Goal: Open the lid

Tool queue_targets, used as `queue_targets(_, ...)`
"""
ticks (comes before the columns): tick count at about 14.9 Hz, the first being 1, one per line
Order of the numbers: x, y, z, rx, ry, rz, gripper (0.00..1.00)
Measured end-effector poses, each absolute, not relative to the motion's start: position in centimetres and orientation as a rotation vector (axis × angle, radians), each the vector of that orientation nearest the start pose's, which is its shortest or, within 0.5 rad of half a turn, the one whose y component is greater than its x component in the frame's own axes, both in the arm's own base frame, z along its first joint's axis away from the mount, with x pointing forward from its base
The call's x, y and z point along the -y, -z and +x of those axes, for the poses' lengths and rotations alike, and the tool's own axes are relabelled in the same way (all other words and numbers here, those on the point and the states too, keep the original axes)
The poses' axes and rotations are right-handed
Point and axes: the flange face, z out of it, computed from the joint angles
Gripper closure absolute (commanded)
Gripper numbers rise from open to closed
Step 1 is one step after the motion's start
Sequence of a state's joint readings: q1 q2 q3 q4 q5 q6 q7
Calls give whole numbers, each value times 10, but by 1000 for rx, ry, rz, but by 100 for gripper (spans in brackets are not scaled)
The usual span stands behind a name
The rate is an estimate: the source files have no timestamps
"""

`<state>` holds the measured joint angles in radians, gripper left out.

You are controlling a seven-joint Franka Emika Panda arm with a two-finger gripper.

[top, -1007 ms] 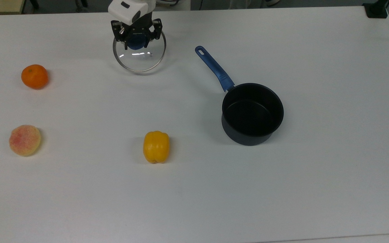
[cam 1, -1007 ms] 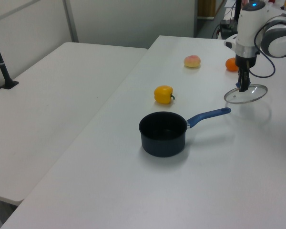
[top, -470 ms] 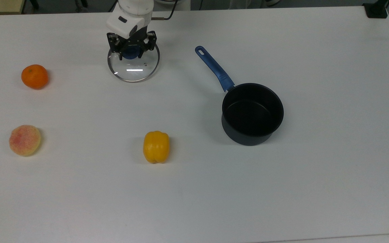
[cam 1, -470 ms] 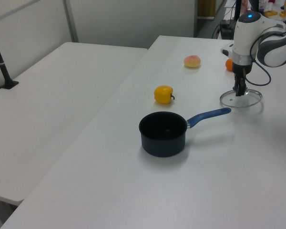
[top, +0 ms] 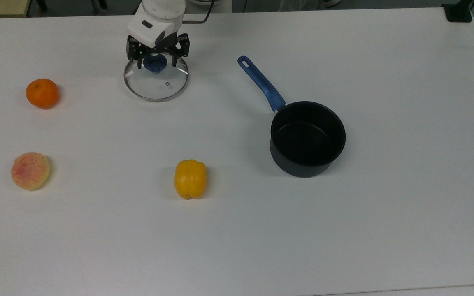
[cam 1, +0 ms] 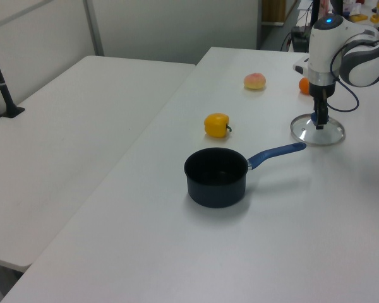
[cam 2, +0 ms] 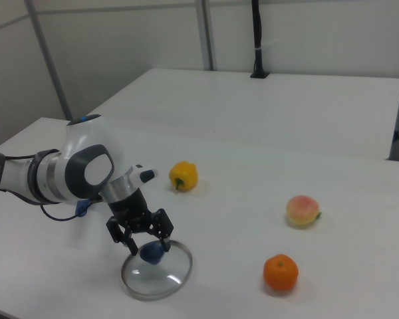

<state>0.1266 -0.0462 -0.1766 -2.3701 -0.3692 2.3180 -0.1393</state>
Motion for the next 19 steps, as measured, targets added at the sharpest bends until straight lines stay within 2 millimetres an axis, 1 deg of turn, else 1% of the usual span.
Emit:
queue_targets(3,33,-351,495,568,-59,-3358,0)
queue_targets(4,34,-356,498,553,-68,-3361,0)
queue_targets(5,37,-371,502,507,-94,-3364,0)
queue_targets(7,39,-413,515,376,-107,-3334,0)
queue_targets(9,37,-458,525,287,-95,-3293,0)
queue_targets(11,32,-502,529,238,-98,-3255,0)
queue_targets(12,29,-520,530,219,-98,-3232,0)
queue_targets(15,21,-569,527,154,-107,-3151,0)
queue_targets(17,15,-600,522,83,-110,-3132,0)
queue_targets(19,1,-618,518,6,-95,-3122,0)
